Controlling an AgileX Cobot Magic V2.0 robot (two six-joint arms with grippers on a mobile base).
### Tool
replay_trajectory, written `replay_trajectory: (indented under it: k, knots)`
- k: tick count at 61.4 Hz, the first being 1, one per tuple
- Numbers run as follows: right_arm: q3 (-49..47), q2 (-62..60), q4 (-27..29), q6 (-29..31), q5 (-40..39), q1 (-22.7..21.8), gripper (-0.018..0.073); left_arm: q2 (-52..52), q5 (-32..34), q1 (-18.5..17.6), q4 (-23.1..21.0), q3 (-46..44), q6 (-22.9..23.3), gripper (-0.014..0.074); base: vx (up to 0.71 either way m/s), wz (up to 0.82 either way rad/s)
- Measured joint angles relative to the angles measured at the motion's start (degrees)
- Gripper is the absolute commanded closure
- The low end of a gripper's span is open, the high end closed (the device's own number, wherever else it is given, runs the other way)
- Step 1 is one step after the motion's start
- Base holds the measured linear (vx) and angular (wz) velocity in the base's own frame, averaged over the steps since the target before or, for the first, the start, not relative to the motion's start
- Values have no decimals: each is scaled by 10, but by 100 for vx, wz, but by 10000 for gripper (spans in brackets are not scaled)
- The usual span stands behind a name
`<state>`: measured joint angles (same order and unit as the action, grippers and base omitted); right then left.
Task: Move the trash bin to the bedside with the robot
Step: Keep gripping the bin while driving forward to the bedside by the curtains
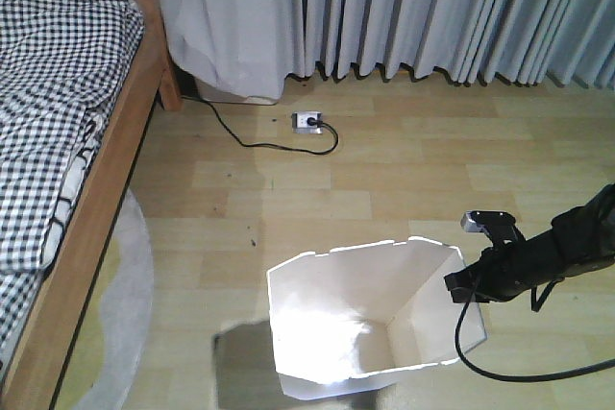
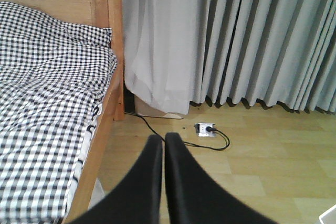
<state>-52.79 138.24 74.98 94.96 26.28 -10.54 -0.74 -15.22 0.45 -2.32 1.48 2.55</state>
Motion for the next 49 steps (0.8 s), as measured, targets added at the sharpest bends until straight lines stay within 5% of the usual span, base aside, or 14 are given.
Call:
replay_trajectory:
  k: [49]
  knots:
    - [0,0,0,0,1,0,566,0,0,0,0,0,0,602,22,4]
